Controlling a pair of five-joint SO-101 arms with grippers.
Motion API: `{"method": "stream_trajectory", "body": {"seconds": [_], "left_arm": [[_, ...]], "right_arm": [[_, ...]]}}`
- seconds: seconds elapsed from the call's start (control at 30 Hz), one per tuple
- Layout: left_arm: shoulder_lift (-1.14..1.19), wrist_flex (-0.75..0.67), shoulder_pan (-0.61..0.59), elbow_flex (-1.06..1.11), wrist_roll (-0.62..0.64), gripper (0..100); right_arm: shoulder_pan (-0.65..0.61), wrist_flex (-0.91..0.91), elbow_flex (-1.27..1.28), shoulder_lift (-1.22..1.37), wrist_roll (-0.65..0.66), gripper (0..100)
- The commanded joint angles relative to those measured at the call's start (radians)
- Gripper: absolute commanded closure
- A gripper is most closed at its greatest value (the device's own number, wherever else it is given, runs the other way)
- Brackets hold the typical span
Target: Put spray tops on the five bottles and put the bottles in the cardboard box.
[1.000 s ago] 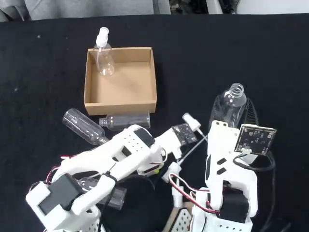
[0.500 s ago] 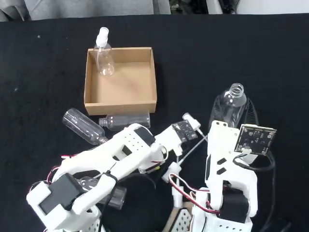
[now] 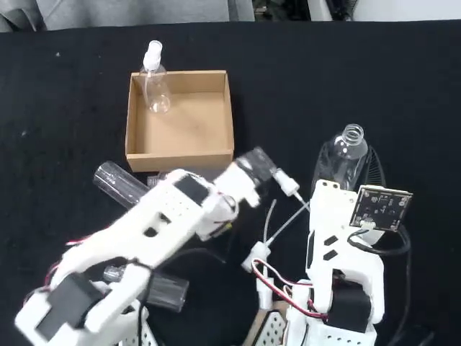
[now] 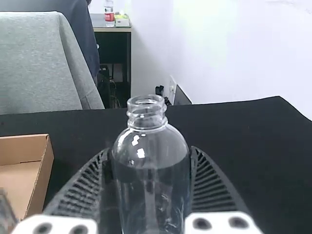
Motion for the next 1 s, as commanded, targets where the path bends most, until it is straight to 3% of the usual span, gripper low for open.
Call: {"method": "stream_trajectory", "body": {"seconds": [0.0, 0.33, 0.63, 0.97], "left_arm": [[-0.18, 0.008, -0.087, 0.013, 0.052, 97], [-0.396, 0.002, -0.119, 0.09, 0.137, 97], [-0.466, 0.008, -0.122, 0.111, 0.258, 97], [-0.468, 0.008, -0.285, 0.068, 0.483, 97]], "right_arm": [[0.015, -0.035, -0.013, -0.096, -0.003, 93.6], [0.012, -0.035, -0.012, -0.096, -0.009, 93.6], [-0.083, -0.028, -0.005, -0.096, -0.002, 93.8], [-0.189, -0.034, 0.001, -0.096, -0.008, 93.8]]}}
